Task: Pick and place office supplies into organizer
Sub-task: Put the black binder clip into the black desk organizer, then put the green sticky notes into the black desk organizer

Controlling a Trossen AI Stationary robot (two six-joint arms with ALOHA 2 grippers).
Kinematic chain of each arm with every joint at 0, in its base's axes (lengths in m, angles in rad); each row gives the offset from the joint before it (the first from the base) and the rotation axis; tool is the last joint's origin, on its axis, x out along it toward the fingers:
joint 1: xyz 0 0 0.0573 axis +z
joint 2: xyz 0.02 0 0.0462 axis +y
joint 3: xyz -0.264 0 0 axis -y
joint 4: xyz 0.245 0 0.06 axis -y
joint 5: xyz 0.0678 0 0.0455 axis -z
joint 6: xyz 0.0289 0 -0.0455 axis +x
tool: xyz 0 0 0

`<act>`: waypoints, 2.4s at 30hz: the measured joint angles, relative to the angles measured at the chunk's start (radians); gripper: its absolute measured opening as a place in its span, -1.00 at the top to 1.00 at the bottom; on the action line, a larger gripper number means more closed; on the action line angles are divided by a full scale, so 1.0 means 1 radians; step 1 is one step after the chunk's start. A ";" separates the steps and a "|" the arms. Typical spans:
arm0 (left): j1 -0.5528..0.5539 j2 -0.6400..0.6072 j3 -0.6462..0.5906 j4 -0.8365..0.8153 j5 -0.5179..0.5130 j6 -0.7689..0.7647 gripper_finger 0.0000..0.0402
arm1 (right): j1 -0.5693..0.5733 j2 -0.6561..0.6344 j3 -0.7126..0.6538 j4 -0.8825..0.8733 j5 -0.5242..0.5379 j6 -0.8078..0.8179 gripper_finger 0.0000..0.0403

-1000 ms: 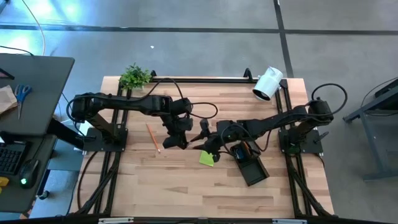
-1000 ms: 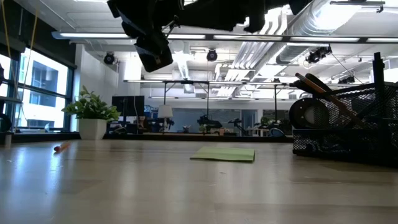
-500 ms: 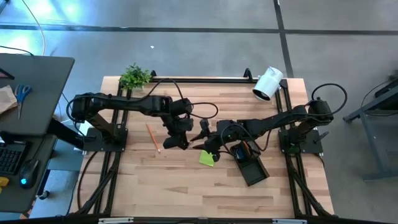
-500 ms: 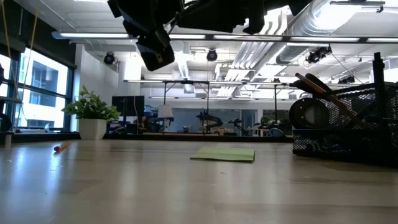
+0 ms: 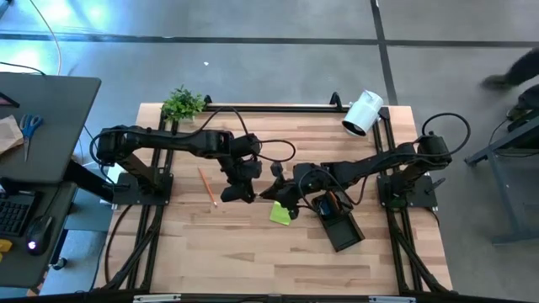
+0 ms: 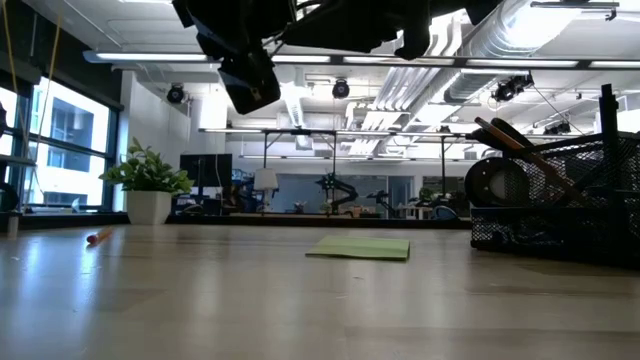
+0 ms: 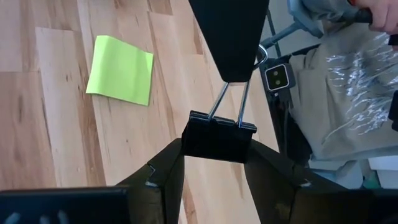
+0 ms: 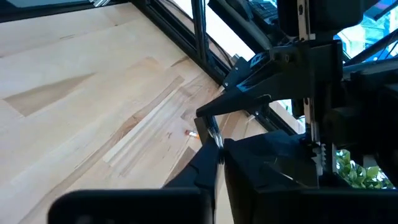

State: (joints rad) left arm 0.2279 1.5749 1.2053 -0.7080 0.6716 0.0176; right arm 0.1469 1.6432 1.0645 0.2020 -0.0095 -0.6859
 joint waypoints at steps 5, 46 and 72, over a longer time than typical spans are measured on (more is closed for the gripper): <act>0.001 0.000 0.000 -0.002 -0.009 0.000 0.32 | 0.000 0.000 0.000 -0.005 0.029 0.004 0.94; 0.042 -0.093 -0.088 0.418 -0.270 0.298 0.32 | 0.181 -0.045 0.195 -1.288 0.117 1.305 0.98; 0.040 -0.093 -0.454 0.799 -0.238 0.319 0.32 | 0.282 -0.032 0.195 -1.312 0.204 1.827 0.31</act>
State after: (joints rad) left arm 0.2684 1.4818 0.7513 0.0909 0.4335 0.3363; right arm 0.4292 1.6112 1.2591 -1.1103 0.1941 1.1414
